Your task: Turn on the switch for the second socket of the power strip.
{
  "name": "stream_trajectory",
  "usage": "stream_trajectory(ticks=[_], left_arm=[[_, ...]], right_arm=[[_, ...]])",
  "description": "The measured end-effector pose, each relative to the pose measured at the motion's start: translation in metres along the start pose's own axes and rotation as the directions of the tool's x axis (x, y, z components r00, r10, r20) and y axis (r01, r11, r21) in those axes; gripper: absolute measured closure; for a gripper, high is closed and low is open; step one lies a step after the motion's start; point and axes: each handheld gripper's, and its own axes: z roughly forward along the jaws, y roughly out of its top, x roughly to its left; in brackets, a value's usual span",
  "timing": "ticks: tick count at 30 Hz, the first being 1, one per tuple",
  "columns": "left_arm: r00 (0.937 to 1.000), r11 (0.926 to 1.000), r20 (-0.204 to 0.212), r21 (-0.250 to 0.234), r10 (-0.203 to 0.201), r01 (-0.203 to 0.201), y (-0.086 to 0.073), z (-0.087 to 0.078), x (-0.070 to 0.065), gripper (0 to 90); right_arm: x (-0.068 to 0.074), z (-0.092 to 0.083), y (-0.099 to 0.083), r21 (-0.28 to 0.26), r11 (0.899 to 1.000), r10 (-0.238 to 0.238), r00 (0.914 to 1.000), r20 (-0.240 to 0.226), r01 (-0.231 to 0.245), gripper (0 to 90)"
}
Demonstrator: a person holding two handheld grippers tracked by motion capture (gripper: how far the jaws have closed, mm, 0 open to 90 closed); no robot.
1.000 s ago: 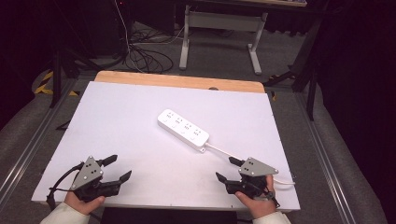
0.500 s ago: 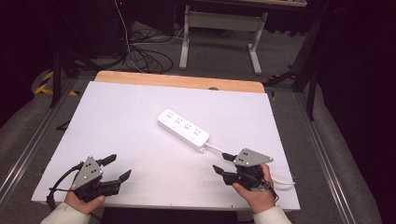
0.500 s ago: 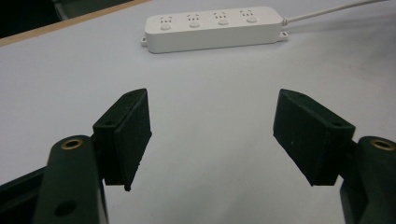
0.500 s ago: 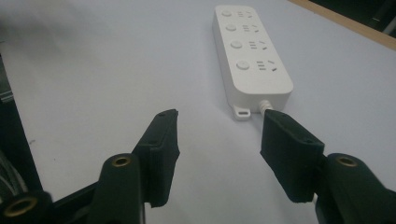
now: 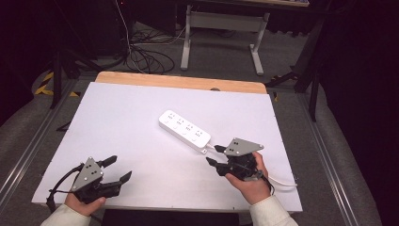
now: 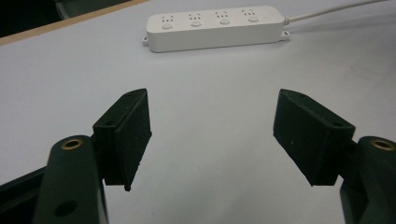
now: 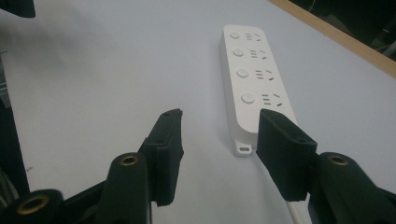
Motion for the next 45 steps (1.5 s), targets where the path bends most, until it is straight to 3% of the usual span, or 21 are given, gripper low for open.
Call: stream_trajectory(ticks=[16, 20, 22, 26, 38, 45], left_arm=[[1.0, 1.0, -0.007, 0.008, 0.005, -0.005, 0.0, 0.001, 0.0, 28.0], [0.9999, 0.9999, -0.008, 0.007, 0.008, -0.008, 0.0, 0.0, 0.001, 28.0], [0.9999, 0.9999, -0.009, 0.008, 0.01, -0.01, 0.0, 0.0, 0.001, 28.2], [0.9999, 0.9999, -0.01, 0.009, 0.013, -0.013, 0.0, 0.0, 0.001, 28.2], [0.9999, 0.9999, -0.011, 0.011, 0.012, -0.012, 0.0, 0.0, 0.001, 28.2], [0.9999, 0.9998, -0.012, 0.013, 0.012, -0.012, -0.001, 0.0, 0.002, 28.2]], right_arm=[[-0.008, 0.018, 0.024, 0.012, 1.0, -0.008, 0.9998, -0.019, 0.008, 58.4], [-0.01, 0.023, 0.03, 0.029, 0.999, -0.017, 0.9986, -0.05, 0.018, 67.7], [-0.011, 0.025, 0.033, 0.041, 0.999, -0.024, 0.9977, -0.063, 0.027, 76.6], [-0.012, 0.029, 0.039, 0.038, 0.998, -0.042, 0.9977, -0.054, 0.044, 90.0], [-0.021, 0.054, 0.05, 0.056, 0.998, -0.029, 0.9991, -0.03, 0.03, 90.0], [-0.03, 0.074, 0.053, 0.051, 0.999, 0.002, 0.9999, -0.016, -0.001, 90.0]])
